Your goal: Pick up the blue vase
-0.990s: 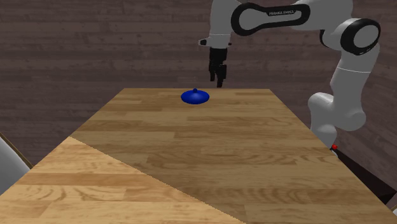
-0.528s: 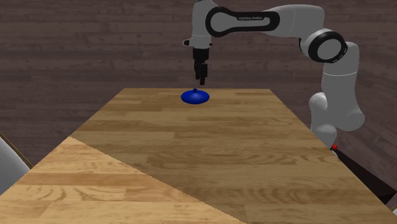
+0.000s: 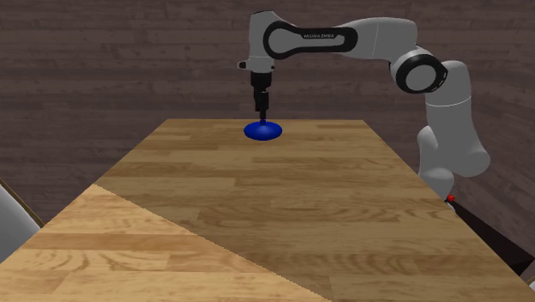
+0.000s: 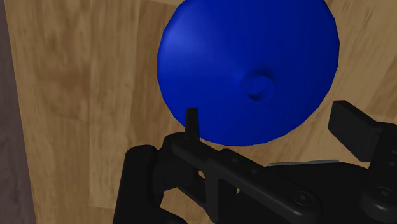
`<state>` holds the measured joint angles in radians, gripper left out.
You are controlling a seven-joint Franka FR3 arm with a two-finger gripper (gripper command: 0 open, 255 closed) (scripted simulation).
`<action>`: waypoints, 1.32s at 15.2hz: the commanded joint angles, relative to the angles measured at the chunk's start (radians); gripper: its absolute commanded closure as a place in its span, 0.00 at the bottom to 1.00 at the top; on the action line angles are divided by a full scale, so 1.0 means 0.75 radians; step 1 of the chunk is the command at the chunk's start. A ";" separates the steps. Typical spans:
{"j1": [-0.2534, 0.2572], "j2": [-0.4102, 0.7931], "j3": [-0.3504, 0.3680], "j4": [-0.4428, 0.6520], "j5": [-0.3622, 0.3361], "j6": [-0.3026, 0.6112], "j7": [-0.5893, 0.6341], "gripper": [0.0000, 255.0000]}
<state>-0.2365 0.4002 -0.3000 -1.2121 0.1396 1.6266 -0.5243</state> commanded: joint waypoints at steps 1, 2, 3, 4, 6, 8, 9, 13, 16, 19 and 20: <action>0.006 -0.010 0.001 -0.051 -0.002 0.042 0.000 0.00; 0.010 -0.016 0.001 -0.089 -0.004 0.074 -0.001 0.00; 0.010 -0.017 0.001 -0.090 -0.004 0.074 -0.001 0.00; 0.010 -0.016 0.001 -0.089 -0.004 0.074 -0.001 0.00; 0.010 -0.016 0.001 -0.090 -0.004 0.074 -0.001 1.00; 0.010 -0.016 0.001 -0.090 -0.004 0.075 -0.002 1.00; 0.010 -0.017 0.001 -0.091 -0.004 0.075 -0.001 1.00; 0.010 -0.017 0.001 -0.092 -0.004 0.076 -0.001 1.00; 0.005 -0.008 0.001 -0.040 -0.002 0.033 0.000 1.00; -0.004 0.010 0.000 0.041 0.003 -0.030 0.002 1.00; -0.007 0.017 0.000 0.070 0.005 -0.052 0.002 1.00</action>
<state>-0.2392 0.4057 -0.3000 -1.1860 0.1412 1.6066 -0.5236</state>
